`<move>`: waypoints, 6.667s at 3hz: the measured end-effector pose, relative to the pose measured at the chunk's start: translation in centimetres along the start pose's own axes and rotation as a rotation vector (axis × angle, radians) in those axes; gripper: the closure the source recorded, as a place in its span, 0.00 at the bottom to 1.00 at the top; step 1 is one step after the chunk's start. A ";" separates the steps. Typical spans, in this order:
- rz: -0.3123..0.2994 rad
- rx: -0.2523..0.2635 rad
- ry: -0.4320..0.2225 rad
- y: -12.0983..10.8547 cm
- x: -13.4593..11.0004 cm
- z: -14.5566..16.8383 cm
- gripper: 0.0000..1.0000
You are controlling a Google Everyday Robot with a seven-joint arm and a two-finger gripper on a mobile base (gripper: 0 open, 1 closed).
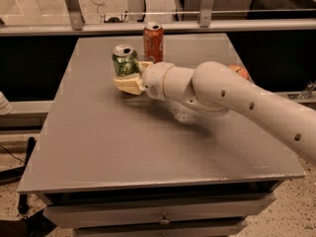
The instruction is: Move green can near apple
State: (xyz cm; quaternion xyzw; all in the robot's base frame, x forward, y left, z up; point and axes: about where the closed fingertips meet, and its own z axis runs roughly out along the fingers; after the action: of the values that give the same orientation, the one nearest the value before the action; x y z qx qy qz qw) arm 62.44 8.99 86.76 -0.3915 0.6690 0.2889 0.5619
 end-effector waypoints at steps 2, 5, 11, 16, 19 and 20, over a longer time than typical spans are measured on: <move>-0.004 0.239 0.058 -3.3 0.2 -12.3 1.00; 0.076 0.595 0.147 -2.5 3.4 -30.4 1.00; 0.098 0.640 0.010 -9.0 5.2 -32.2 1.00; 0.088 0.566 -0.004 -11.0 7.4 -29.4 0.13; 0.060 0.528 0.011 -9.7 6.2 -29.2 0.00; 0.030 0.497 0.025 -8.3 4.5 -30.1 0.00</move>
Offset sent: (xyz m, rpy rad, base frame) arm -0.0871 -0.2368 0.0259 -0.1245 0.0060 -0.4657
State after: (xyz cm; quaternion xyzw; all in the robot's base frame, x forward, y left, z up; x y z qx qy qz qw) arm 53.35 -21.14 88.83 -0.2349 0.7320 0.1191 0.6283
